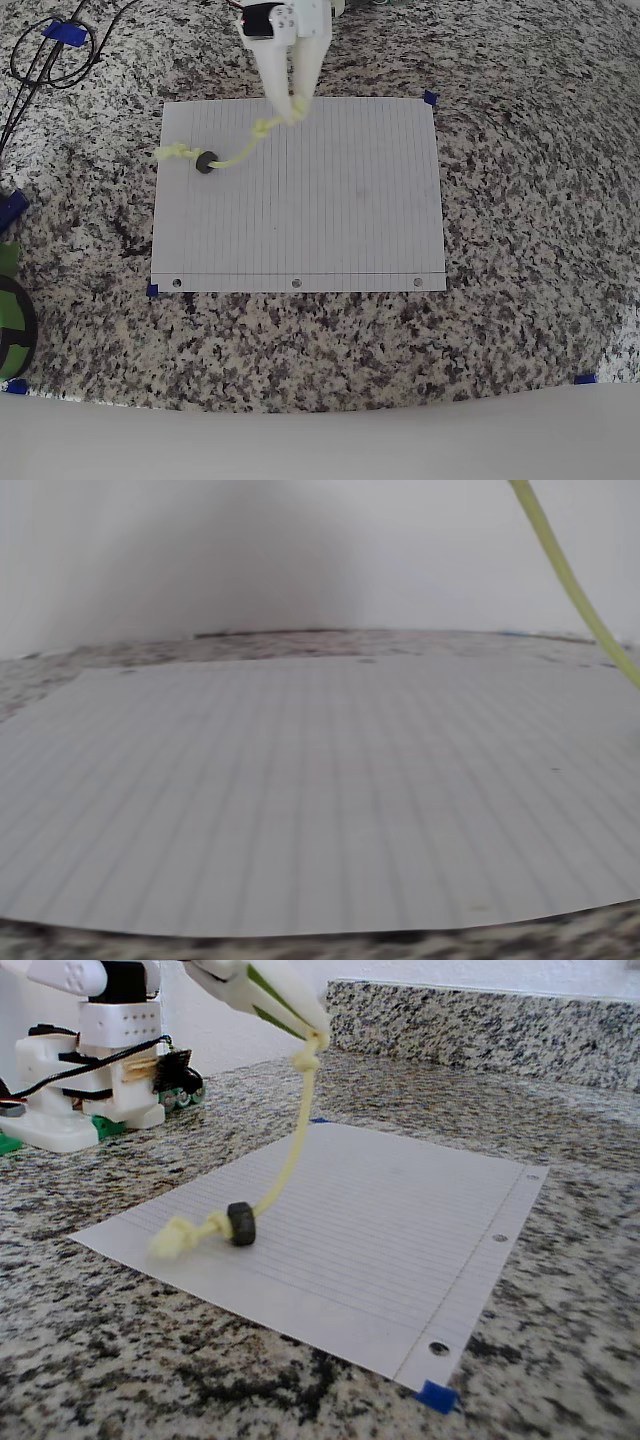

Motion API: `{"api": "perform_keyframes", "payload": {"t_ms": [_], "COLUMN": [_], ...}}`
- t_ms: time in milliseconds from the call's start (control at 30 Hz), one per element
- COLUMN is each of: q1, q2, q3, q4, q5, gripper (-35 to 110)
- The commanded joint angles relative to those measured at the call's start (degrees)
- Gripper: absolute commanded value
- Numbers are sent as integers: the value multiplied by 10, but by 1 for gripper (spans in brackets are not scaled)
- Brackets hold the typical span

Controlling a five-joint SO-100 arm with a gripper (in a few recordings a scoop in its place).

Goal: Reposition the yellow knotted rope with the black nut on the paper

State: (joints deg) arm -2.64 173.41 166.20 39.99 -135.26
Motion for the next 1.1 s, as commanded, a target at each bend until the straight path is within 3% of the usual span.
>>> {"api": "perform_keyframes", "payload": {"t_ms": [0,433,600,767,1067], "q1": [-28,-113,-143,-160,-157], "q2": [16,8,11,9,13], "q3": [5,40,47,47,49], "q4": [-18,-81,-71,-54,-40], "q5": [-5,-10,4,28,49], "gripper": [0,0,17,44,49]}}
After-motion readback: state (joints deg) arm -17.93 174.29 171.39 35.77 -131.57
